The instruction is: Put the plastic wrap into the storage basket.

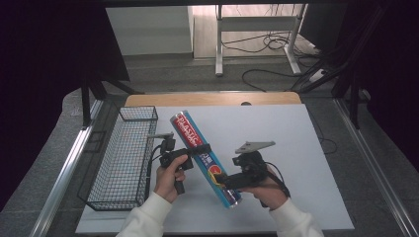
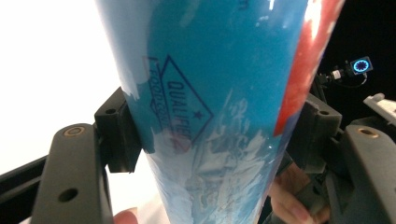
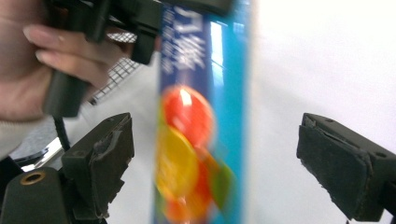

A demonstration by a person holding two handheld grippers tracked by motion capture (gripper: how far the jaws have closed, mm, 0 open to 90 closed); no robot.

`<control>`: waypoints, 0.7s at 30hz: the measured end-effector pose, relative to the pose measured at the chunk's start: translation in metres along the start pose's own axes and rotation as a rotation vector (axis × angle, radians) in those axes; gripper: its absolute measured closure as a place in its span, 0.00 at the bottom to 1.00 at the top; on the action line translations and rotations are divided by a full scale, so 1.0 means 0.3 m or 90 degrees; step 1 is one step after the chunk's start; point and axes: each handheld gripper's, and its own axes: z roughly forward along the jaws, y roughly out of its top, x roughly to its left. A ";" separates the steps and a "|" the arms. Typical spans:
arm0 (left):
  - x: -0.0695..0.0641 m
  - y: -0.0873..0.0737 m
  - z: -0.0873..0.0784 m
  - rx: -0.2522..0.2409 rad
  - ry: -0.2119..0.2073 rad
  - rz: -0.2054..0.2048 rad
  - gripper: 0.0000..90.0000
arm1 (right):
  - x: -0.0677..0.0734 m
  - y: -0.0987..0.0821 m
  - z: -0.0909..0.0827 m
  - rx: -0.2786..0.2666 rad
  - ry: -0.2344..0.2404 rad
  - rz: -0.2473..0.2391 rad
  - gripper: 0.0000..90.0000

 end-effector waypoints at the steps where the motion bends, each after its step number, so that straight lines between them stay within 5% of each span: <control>1: -0.001 0.002 -0.011 -0.001 0.003 0.003 0.35 | -0.013 -0.013 -0.023 -0.006 -0.004 0.005 0.12; 7: -0.011 0.013 -0.041 0.005 0.023 0.020 0.35 | -0.083 -0.074 -0.102 -0.011 -0.036 0.027 0.13; 11: -0.020 0.020 -0.054 0.018 0.032 0.025 0.35 | -0.113 -0.104 -0.117 -0.005 -0.053 0.038 0.13; 16: -0.057 0.044 -0.083 0.033 0.059 0.052 0.35 | -0.173 -0.155 -0.123 -0.004 -0.119 0.053 0.13; 21: -0.092 0.066 -0.105 0.048 0.070 0.073 0.35 | -0.218 -0.195 -0.121 -0.006 -0.139 0.081 0.14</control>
